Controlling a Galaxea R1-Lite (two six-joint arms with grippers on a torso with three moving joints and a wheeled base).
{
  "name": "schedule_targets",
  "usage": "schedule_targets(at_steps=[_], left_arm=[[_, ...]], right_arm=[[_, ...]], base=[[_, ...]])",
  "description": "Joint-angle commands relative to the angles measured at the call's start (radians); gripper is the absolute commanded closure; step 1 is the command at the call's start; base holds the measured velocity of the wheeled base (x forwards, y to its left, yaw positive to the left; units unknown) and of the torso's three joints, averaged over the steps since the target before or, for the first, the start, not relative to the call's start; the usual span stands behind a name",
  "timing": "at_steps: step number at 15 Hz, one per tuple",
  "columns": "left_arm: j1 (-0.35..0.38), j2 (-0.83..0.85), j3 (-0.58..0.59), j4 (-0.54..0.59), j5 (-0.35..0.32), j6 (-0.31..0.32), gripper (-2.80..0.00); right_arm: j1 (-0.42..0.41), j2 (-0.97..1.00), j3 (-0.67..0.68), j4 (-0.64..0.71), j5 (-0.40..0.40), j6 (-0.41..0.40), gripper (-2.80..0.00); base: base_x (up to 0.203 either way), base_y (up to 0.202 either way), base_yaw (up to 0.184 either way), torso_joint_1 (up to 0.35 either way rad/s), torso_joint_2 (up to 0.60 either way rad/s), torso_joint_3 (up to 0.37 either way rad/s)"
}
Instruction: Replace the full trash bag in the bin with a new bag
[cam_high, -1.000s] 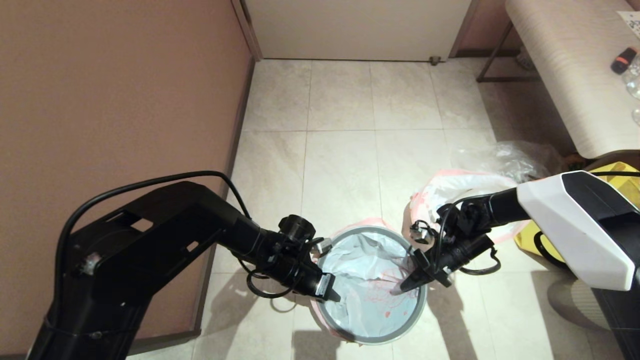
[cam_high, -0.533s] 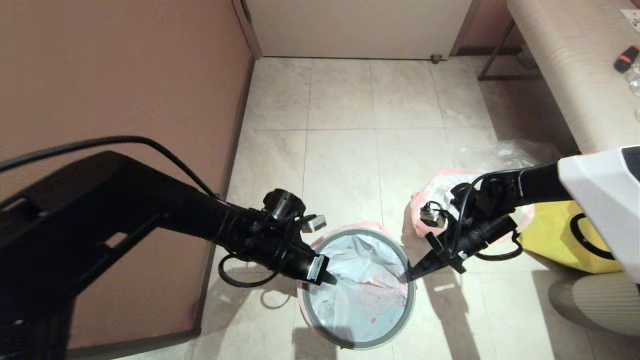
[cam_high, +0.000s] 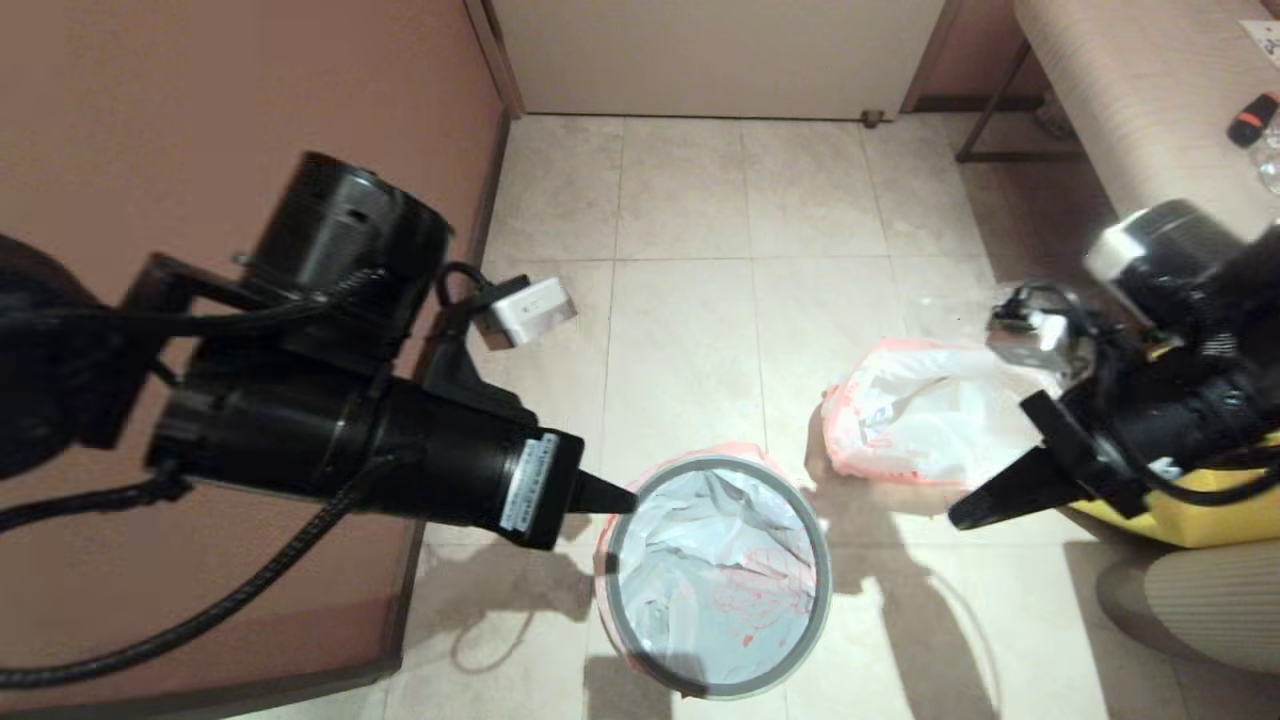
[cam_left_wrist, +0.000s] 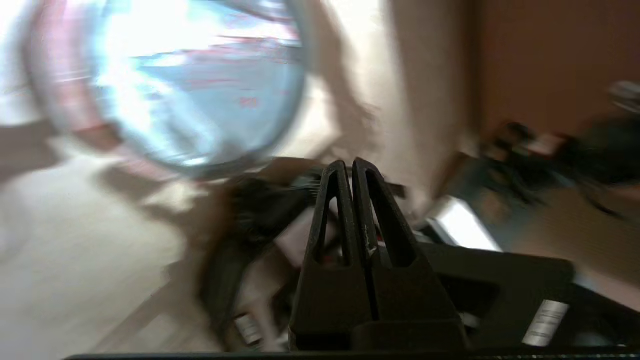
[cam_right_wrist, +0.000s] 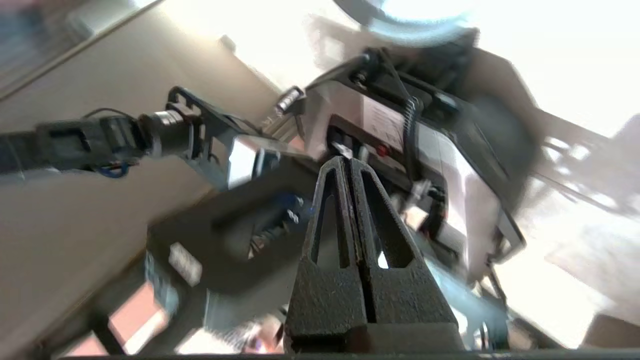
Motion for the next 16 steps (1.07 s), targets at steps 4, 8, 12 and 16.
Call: schedule_targets(at_steps=[4,8,12,16], left_arm=[[0.035,-0.204,0.042,0.02,0.457,0.118,0.0],[0.131,-0.413,0.091,0.021,0.478,0.147,0.0],[0.333,-0.662,0.197,0.011,0.447,0.144,0.0],[0.531,-0.916,0.355,0.006,0.352,0.154,0.0]], right_arm=[[0.023,-0.443,0.154,0.063,-0.182,0.046,0.0],[-0.049,-0.643,0.195,0.124,-0.239,0.086,0.0],[-0.164,-0.846,0.2,0.16,-0.183,0.157,0.0],[-0.253,-1.067,0.21,0.165,-0.163,0.212,0.0]], base=[[0.0,0.0,0.0,0.0,0.0,0.0],[0.0,0.0,0.0,0.0,0.0,0.0],[0.0,0.0,0.0,0.0,0.0,0.0],[0.0,0.0,0.0,0.0,0.0,0.0]])
